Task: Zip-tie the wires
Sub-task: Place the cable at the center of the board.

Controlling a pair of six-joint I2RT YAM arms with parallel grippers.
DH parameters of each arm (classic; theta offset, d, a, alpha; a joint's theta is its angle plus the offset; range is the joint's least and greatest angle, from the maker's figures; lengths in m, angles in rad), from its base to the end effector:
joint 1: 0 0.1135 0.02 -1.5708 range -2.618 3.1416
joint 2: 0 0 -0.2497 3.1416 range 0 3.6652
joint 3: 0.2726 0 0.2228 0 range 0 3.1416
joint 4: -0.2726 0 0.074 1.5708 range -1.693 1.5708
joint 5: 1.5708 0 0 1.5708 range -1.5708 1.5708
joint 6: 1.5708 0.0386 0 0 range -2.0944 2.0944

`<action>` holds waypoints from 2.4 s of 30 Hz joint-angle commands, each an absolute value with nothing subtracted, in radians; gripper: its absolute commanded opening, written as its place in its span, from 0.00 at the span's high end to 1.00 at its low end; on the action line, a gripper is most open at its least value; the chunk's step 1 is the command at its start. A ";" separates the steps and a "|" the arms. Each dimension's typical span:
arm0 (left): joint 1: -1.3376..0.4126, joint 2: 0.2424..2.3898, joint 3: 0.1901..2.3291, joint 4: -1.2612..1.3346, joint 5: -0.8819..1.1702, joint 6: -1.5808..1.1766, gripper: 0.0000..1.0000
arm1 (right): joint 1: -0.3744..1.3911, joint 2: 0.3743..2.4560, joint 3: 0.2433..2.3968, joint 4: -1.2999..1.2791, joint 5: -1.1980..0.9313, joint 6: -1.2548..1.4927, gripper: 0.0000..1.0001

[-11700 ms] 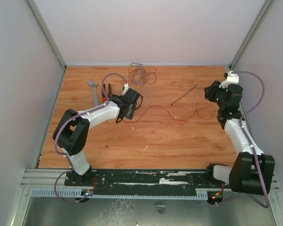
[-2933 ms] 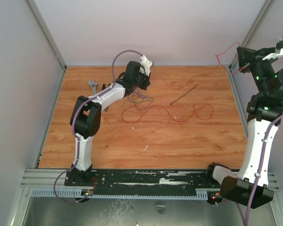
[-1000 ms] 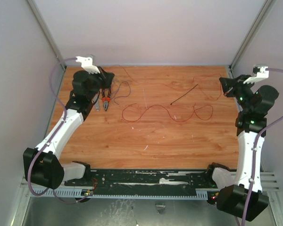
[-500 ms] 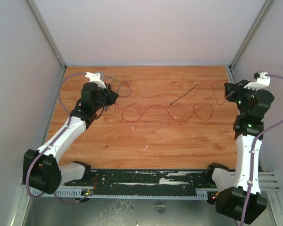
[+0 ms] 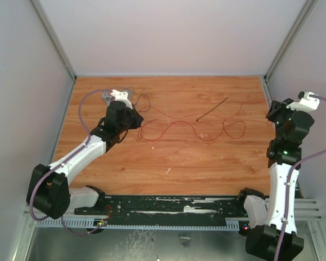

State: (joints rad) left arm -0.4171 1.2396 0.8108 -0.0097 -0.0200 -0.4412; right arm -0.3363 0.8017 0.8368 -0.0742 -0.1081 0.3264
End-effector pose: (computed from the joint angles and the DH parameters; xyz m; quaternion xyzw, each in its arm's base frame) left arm 0.2388 -0.1050 0.2672 -0.0155 0.8438 -0.2155 0.4912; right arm 0.1628 -0.0525 0.3560 0.1987 0.6928 0.0355 0.6923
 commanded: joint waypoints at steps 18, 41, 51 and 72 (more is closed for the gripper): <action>-0.649 1.448 0.858 0.014 -0.402 -0.386 1.00 | -0.337 0.868 0.507 0.127 -0.001 0.406 1.00; -0.721 1.647 0.863 0.044 -0.371 -0.417 0.68 | -0.337 0.971 0.458 0.209 0.065 0.411 0.89; -0.721 1.620 0.893 0.006 -0.374 -0.404 0.37 | -0.338 0.932 0.511 0.170 0.049 0.392 0.77; -0.720 1.415 0.881 -0.077 -0.359 -0.402 0.02 | -0.316 0.974 0.601 0.152 -0.138 0.389 0.58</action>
